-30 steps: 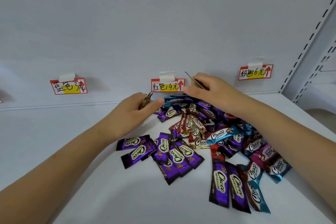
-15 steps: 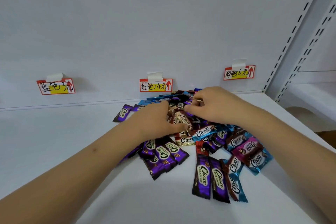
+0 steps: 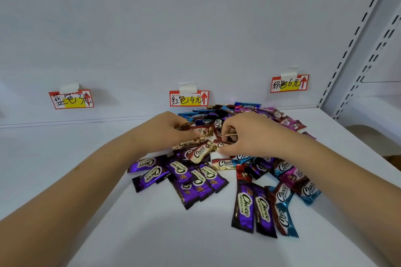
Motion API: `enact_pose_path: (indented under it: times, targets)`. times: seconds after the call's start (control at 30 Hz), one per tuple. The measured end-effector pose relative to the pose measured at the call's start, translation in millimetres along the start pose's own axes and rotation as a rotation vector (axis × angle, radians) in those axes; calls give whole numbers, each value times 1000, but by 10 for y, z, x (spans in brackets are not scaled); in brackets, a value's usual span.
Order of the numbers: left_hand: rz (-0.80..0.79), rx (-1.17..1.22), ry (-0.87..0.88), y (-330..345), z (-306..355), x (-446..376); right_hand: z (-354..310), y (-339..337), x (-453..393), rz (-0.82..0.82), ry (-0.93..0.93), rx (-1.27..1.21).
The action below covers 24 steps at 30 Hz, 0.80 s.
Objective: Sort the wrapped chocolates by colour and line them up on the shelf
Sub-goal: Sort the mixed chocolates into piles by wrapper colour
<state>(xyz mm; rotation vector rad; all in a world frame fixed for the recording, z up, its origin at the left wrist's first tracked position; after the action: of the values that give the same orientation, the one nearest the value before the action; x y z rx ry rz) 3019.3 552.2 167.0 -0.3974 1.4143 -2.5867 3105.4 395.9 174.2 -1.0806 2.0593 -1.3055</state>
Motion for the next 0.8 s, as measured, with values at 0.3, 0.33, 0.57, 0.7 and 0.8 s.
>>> enact_pose_path:
  times: [0.3, 0.33, 0.57, 0.7, 0.8]
  targets:
    - [143, 94, 77, -207, 43, 37, -2, -8, -17, 7, -83, -127]
    - [148, 111, 73, -212, 37, 32, -5, -41, -17, 29, -94, -180]
    - [157, 273, -28, -145, -25, -3, 42, -316, -36, 256, -42, -638]
    - [175, 170, 1, -78, 14, -41, 162, -263, -89, 278, 78, -772]
    - [226, -183, 71, -50, 30, -43, 177, -227, -122, 274, 17, -673]
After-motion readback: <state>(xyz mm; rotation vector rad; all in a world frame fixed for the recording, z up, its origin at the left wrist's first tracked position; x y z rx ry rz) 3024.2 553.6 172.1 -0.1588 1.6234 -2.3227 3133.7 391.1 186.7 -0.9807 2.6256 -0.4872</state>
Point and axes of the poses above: each hand's wrist, its own x-axis away from the middle knuckle, its own y-axis out of the palm, z = x × y, the point moved 5 cm from there along -x, towards the middle knuckle, and after that the axes turned 12 degrees about -x, right-handed, at the moved point
